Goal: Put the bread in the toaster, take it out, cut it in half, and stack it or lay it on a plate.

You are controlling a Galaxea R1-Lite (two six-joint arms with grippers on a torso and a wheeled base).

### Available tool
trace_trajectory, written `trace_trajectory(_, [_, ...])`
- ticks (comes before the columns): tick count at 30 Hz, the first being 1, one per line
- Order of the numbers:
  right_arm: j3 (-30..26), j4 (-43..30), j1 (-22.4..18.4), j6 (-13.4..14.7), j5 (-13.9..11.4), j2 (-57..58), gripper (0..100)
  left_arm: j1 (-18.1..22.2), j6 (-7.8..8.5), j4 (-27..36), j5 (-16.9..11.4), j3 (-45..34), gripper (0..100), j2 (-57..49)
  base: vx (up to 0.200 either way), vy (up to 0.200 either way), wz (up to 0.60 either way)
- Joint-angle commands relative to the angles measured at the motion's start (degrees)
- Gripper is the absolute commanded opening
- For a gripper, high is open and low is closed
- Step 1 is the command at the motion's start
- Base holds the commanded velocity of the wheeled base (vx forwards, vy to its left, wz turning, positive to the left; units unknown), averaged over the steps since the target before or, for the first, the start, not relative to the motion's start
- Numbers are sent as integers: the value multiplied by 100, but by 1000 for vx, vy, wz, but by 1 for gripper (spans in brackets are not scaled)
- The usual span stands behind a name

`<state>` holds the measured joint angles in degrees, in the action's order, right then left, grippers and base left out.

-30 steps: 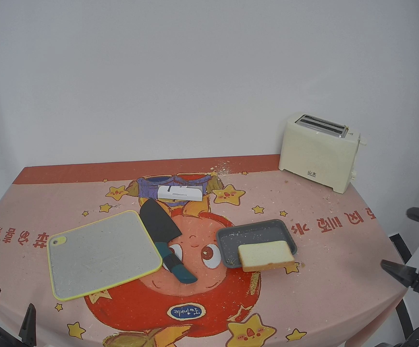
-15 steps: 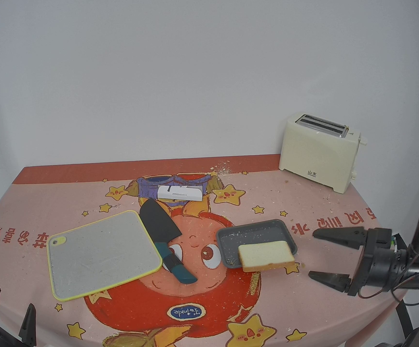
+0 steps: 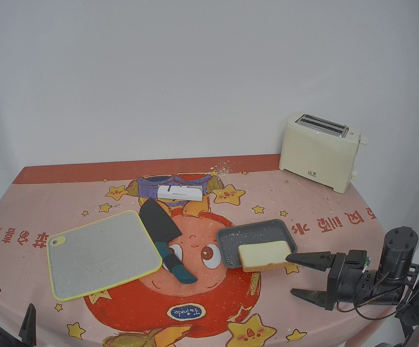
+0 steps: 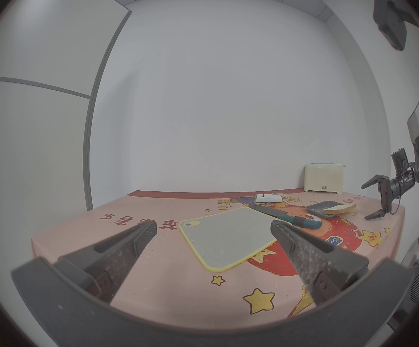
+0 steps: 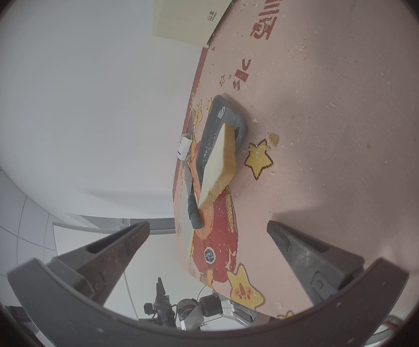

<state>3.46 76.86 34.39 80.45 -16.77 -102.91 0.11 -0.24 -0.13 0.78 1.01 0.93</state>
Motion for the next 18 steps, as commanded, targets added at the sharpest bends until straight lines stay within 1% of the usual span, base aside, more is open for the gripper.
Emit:
trace_trajectory(1, [234,13,24,-3,16,-387,100,-2,-2,-4,1,-101,100,-14,0,0,0])
trace_trajectory(2, [243,13,24,-3,16,-405,100,-2,-2,-4,1,-101,100,-14,0,0,0])
trace_trajectory(3, [401,22,-2,-20,34,-616,100,-2,-2,-4,1,-101,100,-14,0,0,0])
trace_trajectory(5, [515,31,24,-29,43,-739,100,-2,-2,5,1,-101,100,-14,0,0,0])
trace_trajectory(9, [726,31,33,-20,34,-765,100,-2,-2,-4,1,-101,100,-14,0,0,0])
trace_trajectory(11, [937,22,6,-3,34,-765,100,-2,-2,5,1,-101,100,-14,0,0,0])
trace_trajectory(13, [981,22,-11,-3,34,-765,100,-2,-2,5,1,-101,100,-14,0,0,0])
trace_trajectory(16, [1069,13,-38,138,25,-774,100,-2,-2,-4,1,-101,100,-14,0,0,0])
trace_trajectory(18, [1086,13,-38,323,25,-765,100,7,-2,-4,1,-101,100,-14,0,0,0])
